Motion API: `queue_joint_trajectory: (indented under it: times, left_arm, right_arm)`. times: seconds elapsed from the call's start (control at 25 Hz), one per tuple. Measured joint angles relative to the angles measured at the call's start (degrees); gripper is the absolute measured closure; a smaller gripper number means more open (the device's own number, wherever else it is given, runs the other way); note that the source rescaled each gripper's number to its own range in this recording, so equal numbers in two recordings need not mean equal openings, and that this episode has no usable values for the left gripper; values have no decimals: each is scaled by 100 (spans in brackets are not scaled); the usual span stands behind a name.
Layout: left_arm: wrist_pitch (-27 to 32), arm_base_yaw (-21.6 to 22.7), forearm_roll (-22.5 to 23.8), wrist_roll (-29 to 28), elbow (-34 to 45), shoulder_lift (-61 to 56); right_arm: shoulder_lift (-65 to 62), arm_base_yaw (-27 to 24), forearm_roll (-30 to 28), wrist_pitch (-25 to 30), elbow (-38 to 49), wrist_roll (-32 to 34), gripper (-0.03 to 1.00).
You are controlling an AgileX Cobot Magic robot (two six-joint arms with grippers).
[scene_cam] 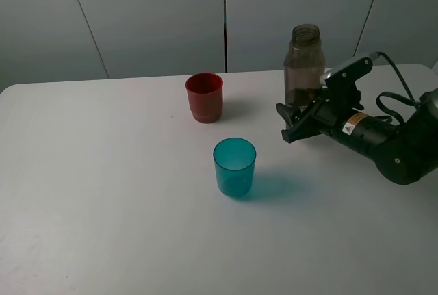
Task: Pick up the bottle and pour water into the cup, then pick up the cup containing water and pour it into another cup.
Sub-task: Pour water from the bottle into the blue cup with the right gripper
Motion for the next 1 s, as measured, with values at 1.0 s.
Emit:
queue_joint_trajectory:
  times: [1.0]
  left_arm:
    - [0, 0, 0, 0, 0, 0]
  right_arm:
    - [-156, 0, -816, 9, 0, -1545, 97]
